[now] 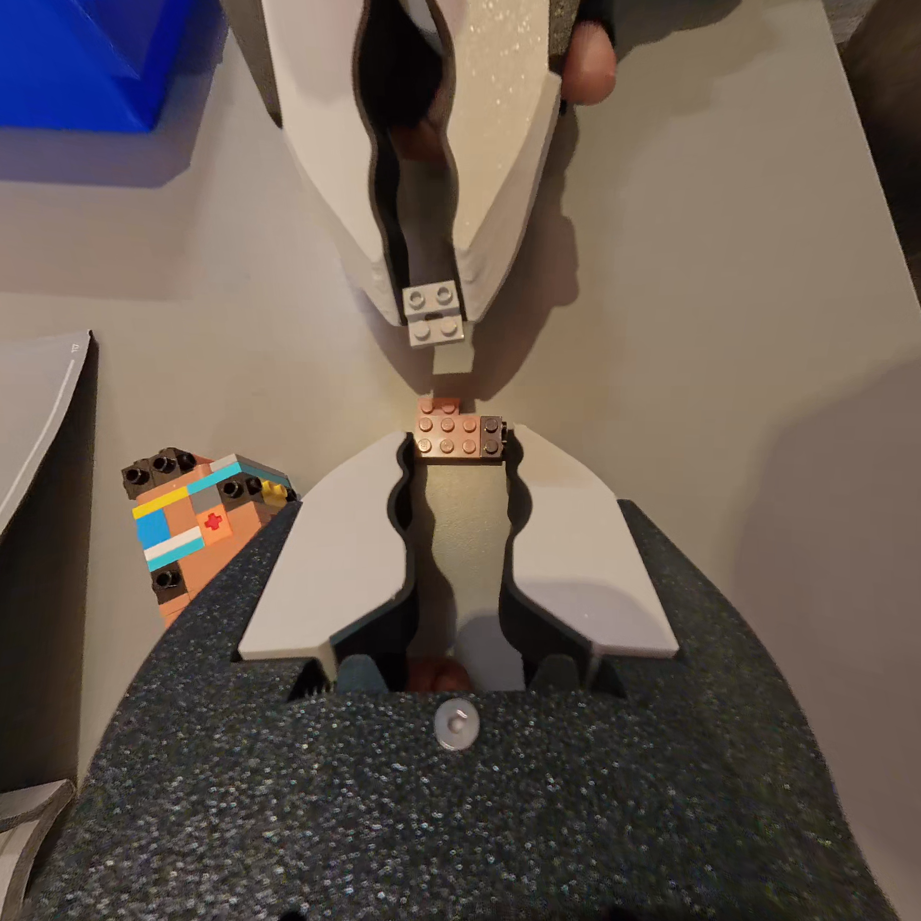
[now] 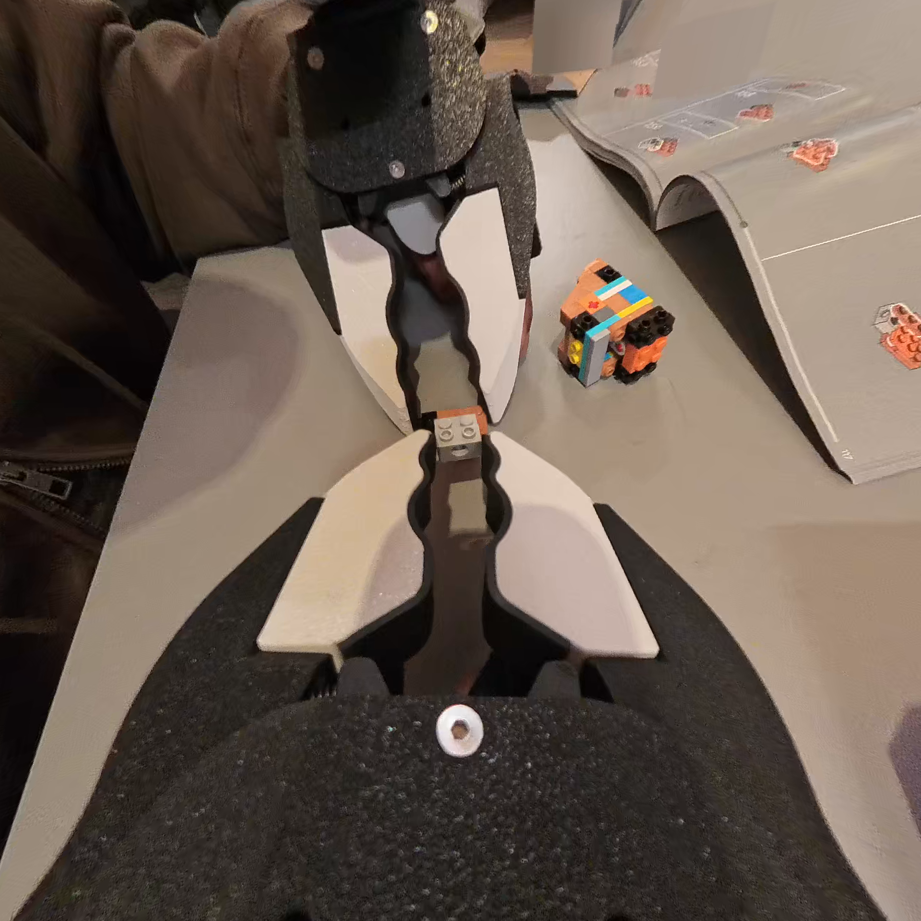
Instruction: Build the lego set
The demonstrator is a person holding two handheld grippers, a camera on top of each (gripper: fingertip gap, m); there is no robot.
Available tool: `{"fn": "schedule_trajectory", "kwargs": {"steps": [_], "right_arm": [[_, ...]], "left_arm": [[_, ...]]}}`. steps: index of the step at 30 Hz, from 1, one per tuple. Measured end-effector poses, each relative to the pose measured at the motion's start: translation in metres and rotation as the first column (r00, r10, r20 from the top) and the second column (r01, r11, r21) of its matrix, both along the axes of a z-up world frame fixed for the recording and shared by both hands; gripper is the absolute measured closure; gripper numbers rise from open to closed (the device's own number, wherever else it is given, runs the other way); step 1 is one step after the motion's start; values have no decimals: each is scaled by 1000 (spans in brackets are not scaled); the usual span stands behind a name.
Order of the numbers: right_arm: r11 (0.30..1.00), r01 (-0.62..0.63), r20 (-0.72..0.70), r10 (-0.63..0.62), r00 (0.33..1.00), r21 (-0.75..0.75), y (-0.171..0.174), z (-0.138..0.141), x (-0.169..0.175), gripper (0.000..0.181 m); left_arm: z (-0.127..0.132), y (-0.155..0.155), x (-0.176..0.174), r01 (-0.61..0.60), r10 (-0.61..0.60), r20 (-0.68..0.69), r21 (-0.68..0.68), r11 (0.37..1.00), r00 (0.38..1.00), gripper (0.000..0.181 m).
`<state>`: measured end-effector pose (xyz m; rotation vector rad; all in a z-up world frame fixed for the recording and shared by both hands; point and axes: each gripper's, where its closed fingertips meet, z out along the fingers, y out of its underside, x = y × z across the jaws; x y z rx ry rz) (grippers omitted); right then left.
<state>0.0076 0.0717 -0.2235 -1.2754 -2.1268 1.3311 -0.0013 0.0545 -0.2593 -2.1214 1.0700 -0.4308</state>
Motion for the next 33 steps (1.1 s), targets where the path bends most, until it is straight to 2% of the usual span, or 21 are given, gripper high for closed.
{"fn": "schedule_trajectory", "kwargs": {"steps": [8,13,23,33], "right_arm": [[1000,3,22,-3,1000,3,0,-3,1,164],[1000,16,18,-16,1000,-1,2,-2,0,164],[991,10,10,-11,1000,132,4,-11,0,165],[947,-18,-6,22,1000,319,4,-22,2,165]], "left_arm": [[24,12,1,-70,56,139,94,993,989,146],[32,15,3,-88,65,180,120,989,981,146],[29,15,6,-85,67,143,125,988,987,146],[22,13,8,-52,42,69,151,987,997,146]]}}
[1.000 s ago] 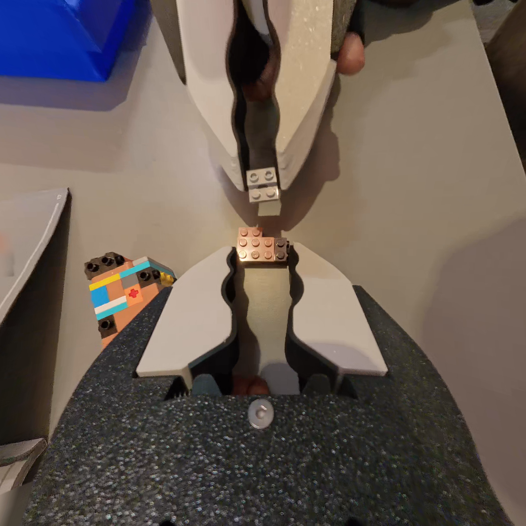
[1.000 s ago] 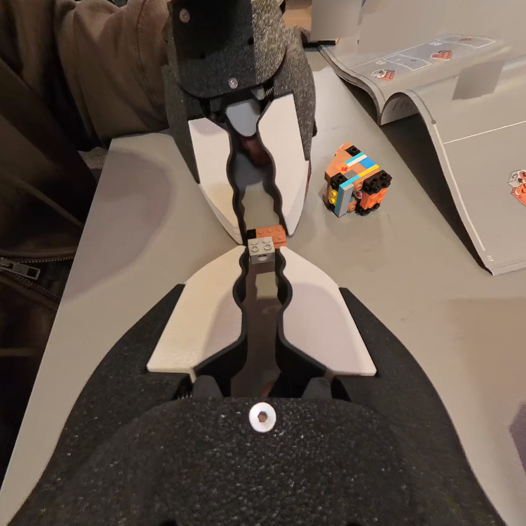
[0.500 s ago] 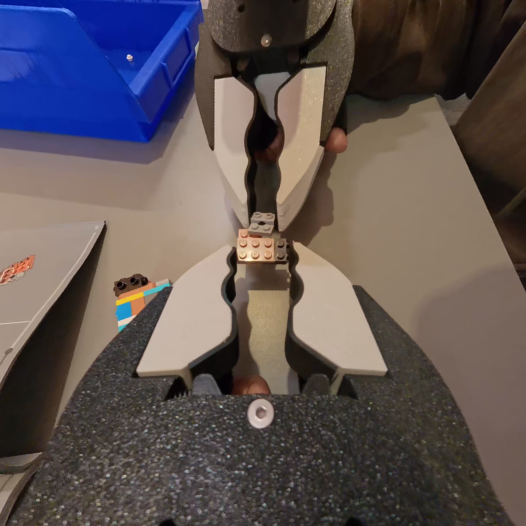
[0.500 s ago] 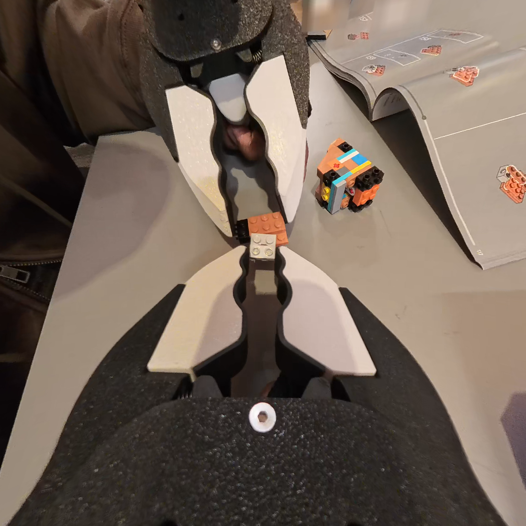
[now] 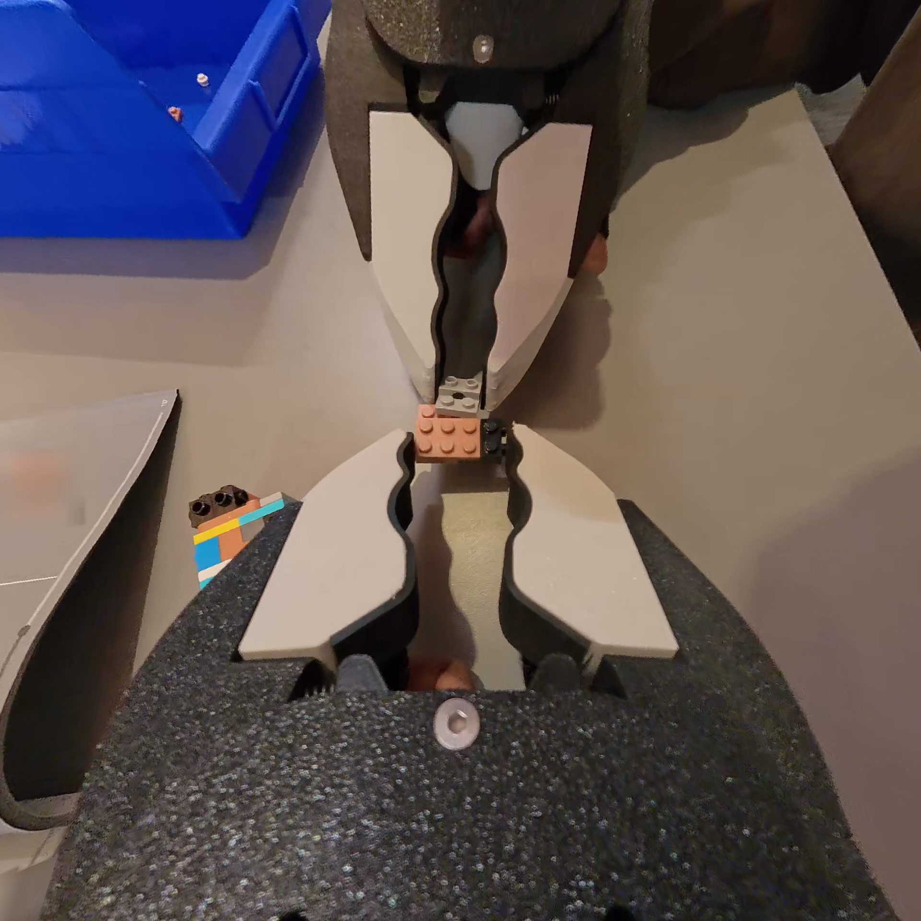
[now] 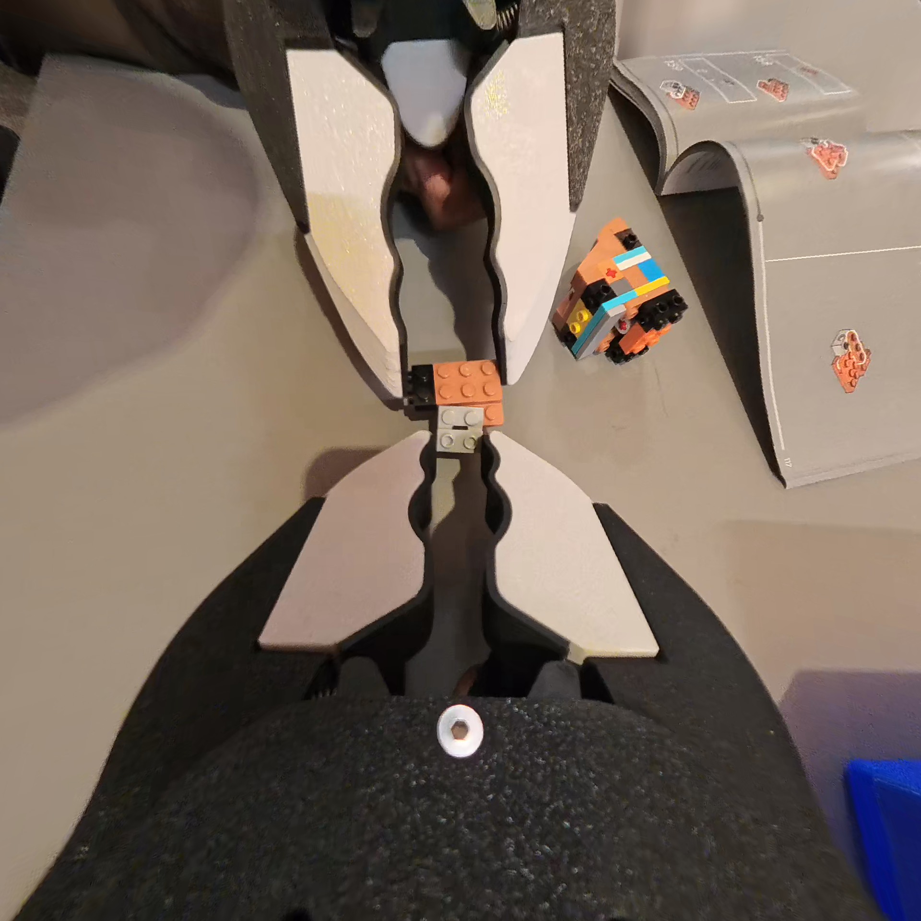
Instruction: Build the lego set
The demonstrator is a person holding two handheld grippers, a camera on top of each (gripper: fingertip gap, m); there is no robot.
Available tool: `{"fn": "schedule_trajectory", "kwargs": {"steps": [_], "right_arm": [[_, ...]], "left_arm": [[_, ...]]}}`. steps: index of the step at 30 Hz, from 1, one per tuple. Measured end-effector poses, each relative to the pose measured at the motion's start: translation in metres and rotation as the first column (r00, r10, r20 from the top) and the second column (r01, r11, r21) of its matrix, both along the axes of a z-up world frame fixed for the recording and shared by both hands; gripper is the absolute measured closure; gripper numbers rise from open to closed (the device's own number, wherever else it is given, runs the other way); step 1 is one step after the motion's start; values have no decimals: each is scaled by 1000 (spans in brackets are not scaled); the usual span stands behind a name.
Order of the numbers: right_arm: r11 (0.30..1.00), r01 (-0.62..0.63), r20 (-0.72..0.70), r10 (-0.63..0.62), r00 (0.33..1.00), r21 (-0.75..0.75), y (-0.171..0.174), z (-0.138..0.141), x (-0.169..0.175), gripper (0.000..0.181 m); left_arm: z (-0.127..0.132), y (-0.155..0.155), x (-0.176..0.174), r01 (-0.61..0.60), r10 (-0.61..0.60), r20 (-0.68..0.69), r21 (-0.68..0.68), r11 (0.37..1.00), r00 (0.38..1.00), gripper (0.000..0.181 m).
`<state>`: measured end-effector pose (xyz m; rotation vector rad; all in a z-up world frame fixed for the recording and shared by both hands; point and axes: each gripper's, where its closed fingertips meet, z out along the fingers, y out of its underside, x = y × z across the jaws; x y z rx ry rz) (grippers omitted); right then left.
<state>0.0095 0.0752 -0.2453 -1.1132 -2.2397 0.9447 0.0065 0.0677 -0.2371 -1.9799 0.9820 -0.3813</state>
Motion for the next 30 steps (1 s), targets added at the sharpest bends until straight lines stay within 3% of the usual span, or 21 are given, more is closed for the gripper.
{"fn": "schedule_trajectory", "kwargs": {"steps": [13,19,30], "right_arm": [[997,-16,13,15,1000,71,2,-7,2,158],[999,-36,46,36,998,-2,6,-1,12,157],[1000,-18,78,19,997,-2,-4,-2,15,169]], "left_arm": [[-7,-1,-2,7,-6,-64,3,1000,998,146],[-4,0,-2,-11,11,-43,1,1000,999,146],[-13,1,1,-36,33,-68,-47,998,997,146]]}}
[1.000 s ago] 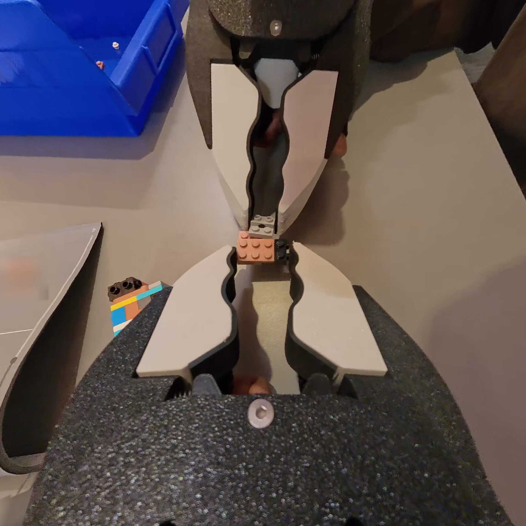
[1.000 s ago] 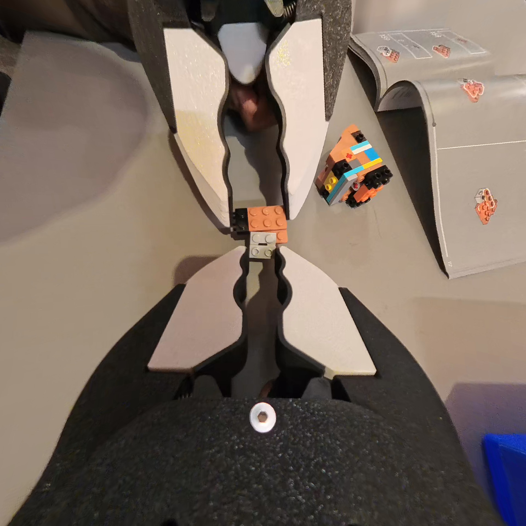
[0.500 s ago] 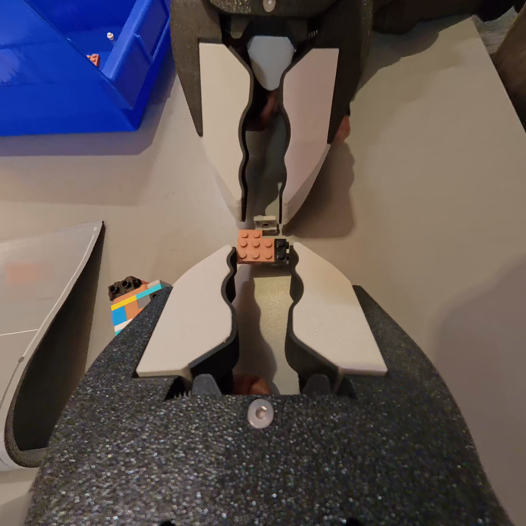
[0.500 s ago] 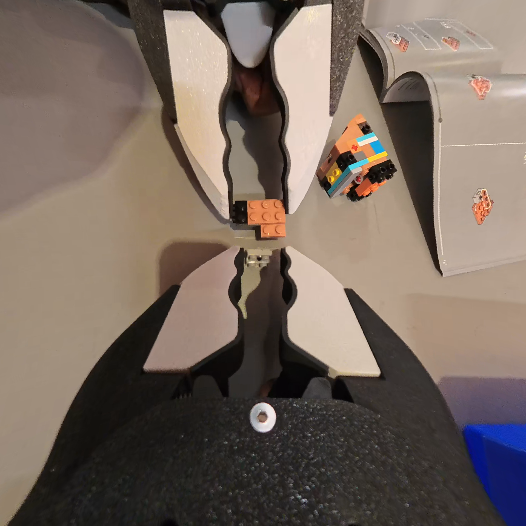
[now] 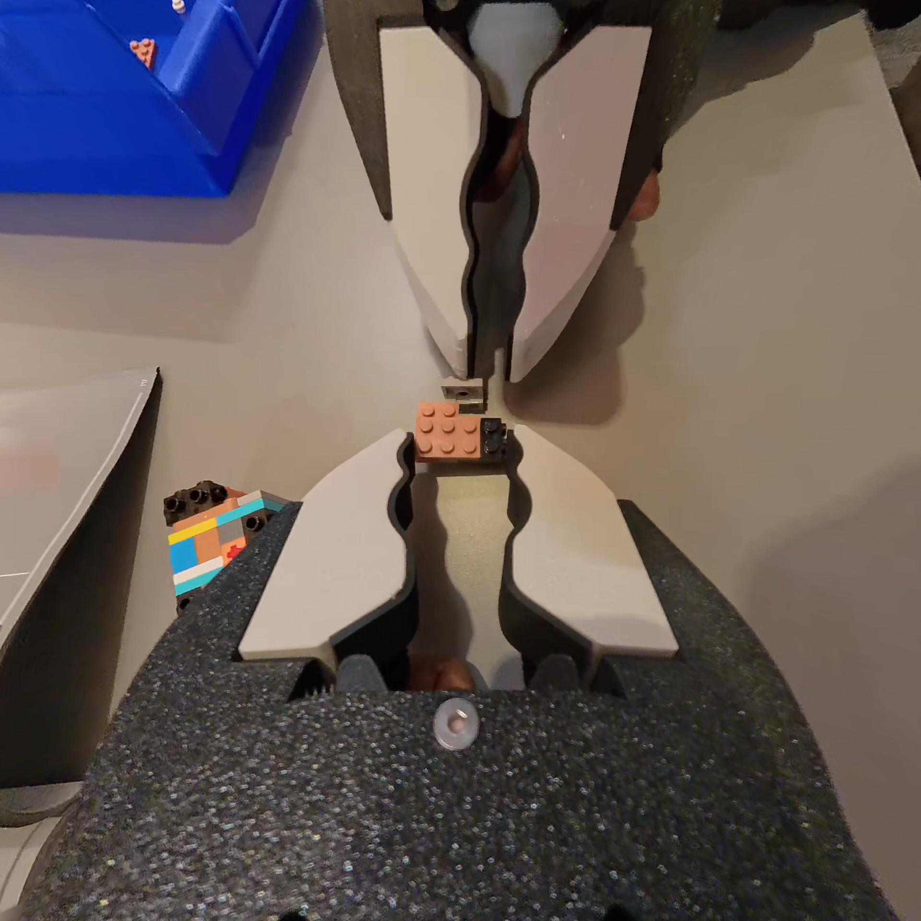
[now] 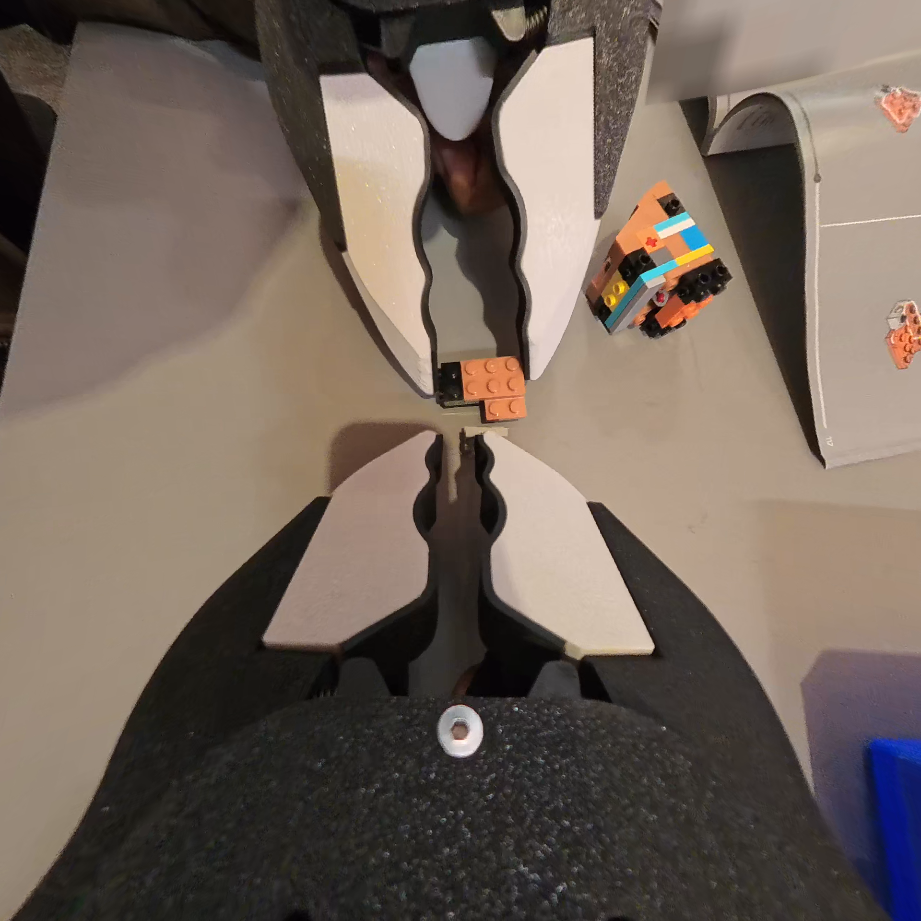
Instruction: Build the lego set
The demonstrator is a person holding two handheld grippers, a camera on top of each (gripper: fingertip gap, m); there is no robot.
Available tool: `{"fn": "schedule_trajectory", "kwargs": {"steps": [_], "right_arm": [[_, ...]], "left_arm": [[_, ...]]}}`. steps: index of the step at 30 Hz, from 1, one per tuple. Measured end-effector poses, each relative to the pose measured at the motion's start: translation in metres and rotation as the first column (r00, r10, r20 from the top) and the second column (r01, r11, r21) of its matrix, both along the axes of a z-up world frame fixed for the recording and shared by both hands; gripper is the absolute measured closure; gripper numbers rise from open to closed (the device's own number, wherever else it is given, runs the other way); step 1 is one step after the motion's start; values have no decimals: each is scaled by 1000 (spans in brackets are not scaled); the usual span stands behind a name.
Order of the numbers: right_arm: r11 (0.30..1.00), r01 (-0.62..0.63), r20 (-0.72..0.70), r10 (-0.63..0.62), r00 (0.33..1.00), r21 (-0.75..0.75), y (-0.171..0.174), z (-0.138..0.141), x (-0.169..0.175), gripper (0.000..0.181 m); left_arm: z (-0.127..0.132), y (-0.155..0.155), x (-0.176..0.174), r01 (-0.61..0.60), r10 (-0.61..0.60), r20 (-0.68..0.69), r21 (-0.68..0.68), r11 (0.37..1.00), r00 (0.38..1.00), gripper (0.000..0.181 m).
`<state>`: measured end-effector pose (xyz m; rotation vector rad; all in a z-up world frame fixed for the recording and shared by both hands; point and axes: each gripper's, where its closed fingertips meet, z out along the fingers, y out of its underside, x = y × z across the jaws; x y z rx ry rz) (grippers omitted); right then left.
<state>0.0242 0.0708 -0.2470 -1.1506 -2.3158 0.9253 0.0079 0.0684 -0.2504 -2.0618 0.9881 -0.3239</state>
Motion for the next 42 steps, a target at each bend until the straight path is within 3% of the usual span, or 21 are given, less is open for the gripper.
{"fn": "schedule_trajectory", "kwargs": {"steps": [13,30,42], "right_arm": [[992,124,39,-124,992,-1,3,-1,-5,164],[964,130,-139,-99,985,234,1,-4,-13,167],[974,104,-257,-49,965,202,2,11,-16,167]], "left_arm": [[0,1,0,-22,22,10,-21,1000,1000,146],[5,2,-1,-56,63,104,-69,996,993,146],[22,4,2,-37,37,212,-7,999,976,147]]}}
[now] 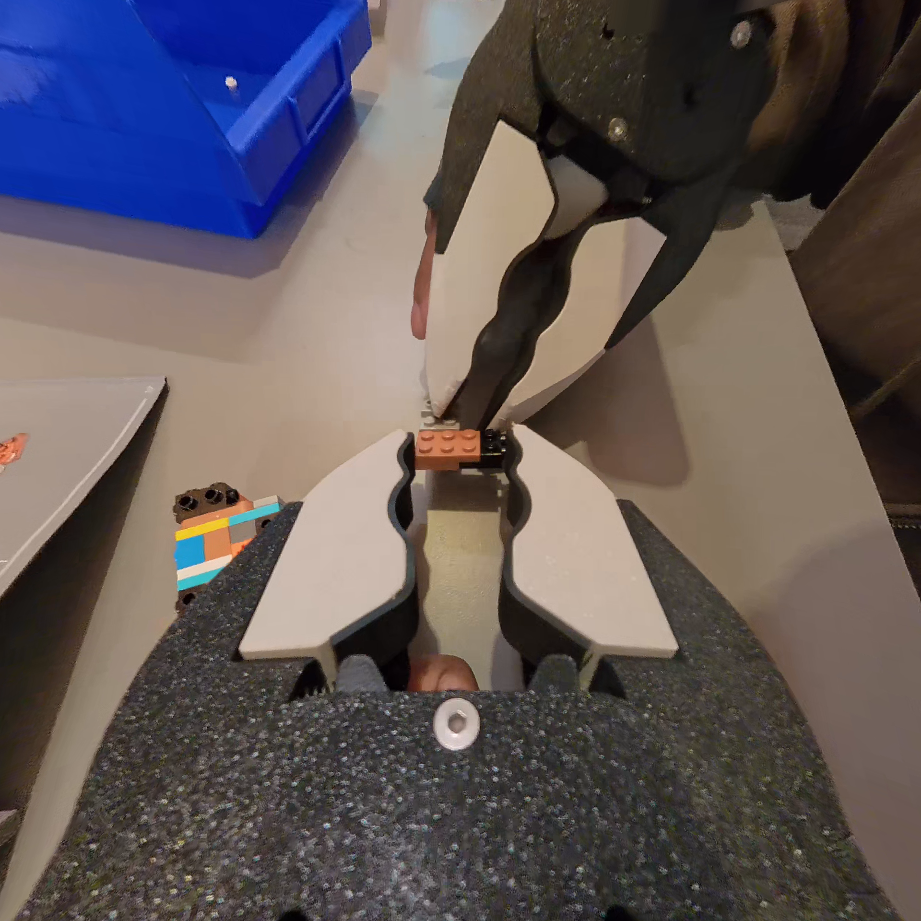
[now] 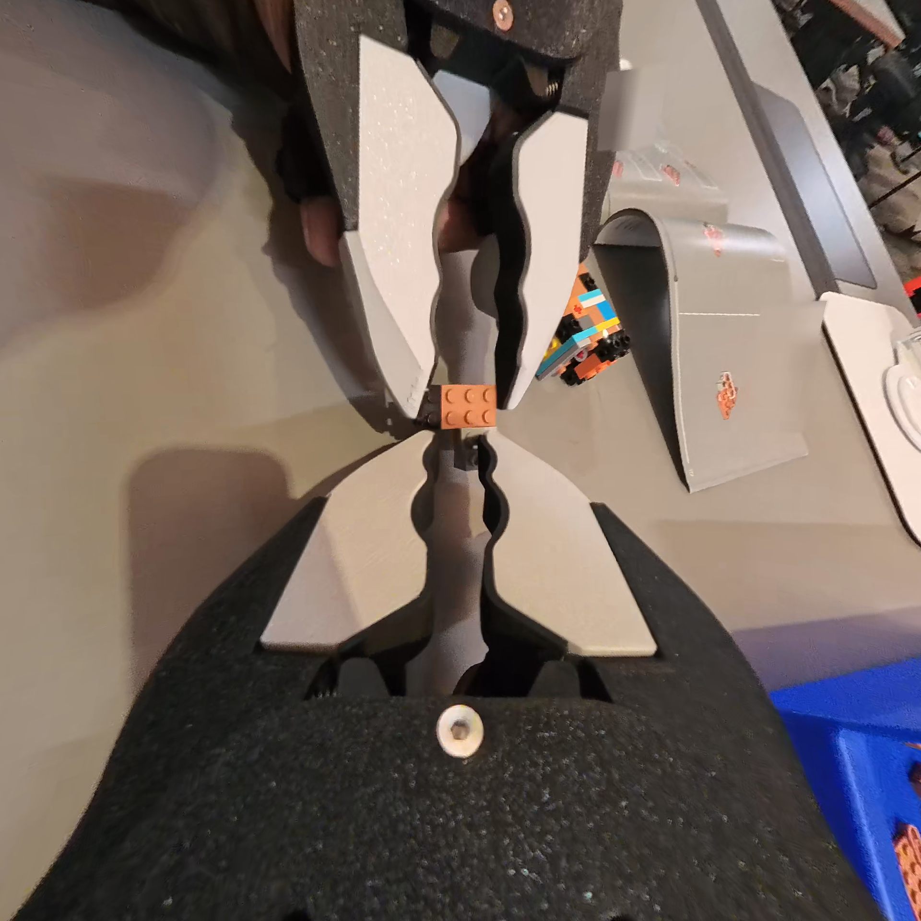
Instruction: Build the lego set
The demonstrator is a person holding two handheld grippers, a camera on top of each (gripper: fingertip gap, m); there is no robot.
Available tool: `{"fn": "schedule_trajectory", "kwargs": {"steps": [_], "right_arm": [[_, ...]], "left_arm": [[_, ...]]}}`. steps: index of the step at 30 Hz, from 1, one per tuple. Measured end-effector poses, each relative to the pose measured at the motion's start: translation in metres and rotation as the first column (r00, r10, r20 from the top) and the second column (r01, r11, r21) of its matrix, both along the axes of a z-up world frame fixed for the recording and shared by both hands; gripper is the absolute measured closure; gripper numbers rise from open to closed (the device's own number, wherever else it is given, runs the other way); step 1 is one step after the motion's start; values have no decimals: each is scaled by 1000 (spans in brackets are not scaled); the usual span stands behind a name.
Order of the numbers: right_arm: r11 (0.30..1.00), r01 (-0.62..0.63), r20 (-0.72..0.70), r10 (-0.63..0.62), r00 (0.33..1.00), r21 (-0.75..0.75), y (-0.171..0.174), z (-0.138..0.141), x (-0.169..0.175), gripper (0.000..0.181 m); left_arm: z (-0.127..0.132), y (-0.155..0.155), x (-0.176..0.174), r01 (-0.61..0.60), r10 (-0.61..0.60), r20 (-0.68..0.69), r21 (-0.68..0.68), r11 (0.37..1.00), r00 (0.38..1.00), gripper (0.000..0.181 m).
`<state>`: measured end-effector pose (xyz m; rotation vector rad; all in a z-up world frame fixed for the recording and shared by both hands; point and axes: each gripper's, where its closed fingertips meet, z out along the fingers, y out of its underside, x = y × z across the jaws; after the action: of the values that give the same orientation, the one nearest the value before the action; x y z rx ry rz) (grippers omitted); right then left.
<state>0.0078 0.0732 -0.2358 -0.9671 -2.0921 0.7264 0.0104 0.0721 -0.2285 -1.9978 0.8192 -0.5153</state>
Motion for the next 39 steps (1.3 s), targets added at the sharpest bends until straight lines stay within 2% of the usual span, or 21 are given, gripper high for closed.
{"fn": "schedule_trajectory", "kwargs": {"steps": [9,10,12,14,16,19,24,27,33,36,39], "right_arm": [[1000,5,-71,-5,997,-4,2,8,-1,165],[1000,5,-84,-4,996,6,2,9,-2,165],[999,8,-111,-4,994,33,3,12,-2,165],[999,9,-127,-2,992,50,4,14,-3,165],[999,3,-110,2,994,48,3,11,-2,164],[999,11,-102,-5,995,53,6,9,-2,164],[1000,26,-95,-27,995,-17,8,10,-3,164],[1000,17,-80,-18,997,-14,9,6,-2,164],[997,-52,-67,48,997,-51,2,5,1,164],[981,-180,-82,174,981,-67,-15,12,11,164],[923,-374,-86,367,926,-92,-46,19,32,166]], "left_arm": [[10,4,-1,-20,17,43,59,998,999,147],[14,4,-2,-21,17,51,78,997,999,181],[24,6,-3,-33,20,111,116,993,994,181],[24,6,-6,-41,28,142,92,995,989,181],[14,5,-9,-33,28,93,52,998,995,181],[11,6,-12,-42,40,36,77,996,999,179],[11,9,-15,-88,86,24,93,992,996,177],[12,9,-15,-76,75,14,103,992,997,175],[10,-9,-6,66,-65,-6,94,993,998,165],[18,-30,4,205,-204,-23,121,971,979,161],[25,-63,21,384,-385,-10,113,916,923,160]]}}
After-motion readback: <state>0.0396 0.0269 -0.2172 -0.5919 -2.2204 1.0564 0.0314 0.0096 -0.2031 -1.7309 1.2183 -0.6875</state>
